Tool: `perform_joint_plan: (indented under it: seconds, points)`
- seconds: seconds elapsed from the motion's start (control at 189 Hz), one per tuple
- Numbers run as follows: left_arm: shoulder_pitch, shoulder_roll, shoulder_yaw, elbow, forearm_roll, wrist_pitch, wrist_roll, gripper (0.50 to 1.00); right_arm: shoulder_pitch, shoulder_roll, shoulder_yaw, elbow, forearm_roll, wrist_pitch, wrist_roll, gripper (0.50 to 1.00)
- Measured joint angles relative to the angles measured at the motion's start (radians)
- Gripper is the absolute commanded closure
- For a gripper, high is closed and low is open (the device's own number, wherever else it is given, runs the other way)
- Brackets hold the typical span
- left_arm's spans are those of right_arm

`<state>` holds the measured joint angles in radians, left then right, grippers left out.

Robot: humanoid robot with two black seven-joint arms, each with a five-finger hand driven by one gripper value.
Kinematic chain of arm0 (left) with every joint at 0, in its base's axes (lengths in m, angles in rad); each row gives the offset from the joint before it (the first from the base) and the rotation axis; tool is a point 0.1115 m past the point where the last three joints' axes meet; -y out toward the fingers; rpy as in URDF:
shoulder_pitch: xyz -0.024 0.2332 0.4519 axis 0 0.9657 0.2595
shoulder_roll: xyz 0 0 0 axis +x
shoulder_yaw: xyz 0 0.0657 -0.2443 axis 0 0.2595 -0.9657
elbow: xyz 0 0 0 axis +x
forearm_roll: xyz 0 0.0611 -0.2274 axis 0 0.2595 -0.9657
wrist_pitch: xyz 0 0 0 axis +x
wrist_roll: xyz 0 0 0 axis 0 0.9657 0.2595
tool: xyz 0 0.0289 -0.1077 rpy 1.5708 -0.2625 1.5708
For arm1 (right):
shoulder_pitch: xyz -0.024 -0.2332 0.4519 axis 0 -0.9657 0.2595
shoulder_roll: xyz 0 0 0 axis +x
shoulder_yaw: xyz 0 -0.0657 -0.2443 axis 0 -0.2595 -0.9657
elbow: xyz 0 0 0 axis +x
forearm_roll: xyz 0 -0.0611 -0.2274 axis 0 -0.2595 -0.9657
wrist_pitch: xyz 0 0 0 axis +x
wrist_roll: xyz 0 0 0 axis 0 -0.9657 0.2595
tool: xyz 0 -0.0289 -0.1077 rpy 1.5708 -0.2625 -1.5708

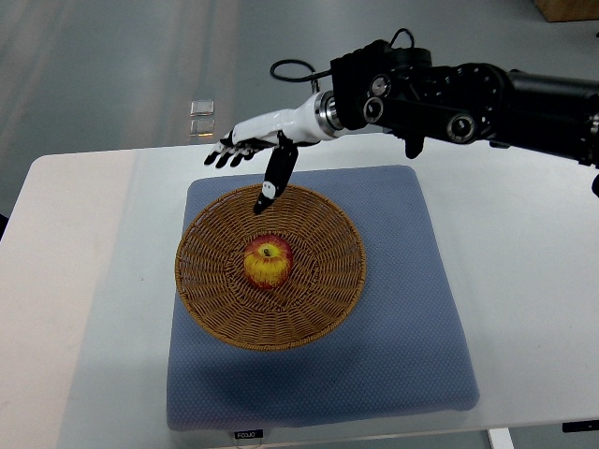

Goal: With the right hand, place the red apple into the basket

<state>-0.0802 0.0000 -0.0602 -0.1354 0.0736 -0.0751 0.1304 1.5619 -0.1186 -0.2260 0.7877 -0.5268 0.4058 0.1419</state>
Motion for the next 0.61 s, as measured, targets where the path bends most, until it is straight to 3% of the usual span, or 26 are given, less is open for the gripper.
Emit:
perform_joint_plan:
  seconds: [0.148,0.275,0.424,0.615]
  points:
    - [0.001,0.0,0.0,-0.001,0.0,0.0,0.0,0.5,-0.175,-0.092,0.241,-0.104,0.105,-0.077,0.002,0.587]
    - [0.001,0.0,0.0,-0.001,0.0,0.0,0.0,0.5,-0.407,-0.106,0.564,-0.21,0.264,-0.118,0.002,0.585]
    - [-0.001,0.0,0.0,-0.003,0.0,-0.002,0.001,0.5,-0.638,-0.046,0.912,-0.258,0.428,-0.136,0.003,0.581]
    - [0.0,0.0,0.0,-0.002,0.001,-0.002,0.002,0.5,-0.726,0.034,1.019,-0.282,0.46,-0.14,0.009,0.576]
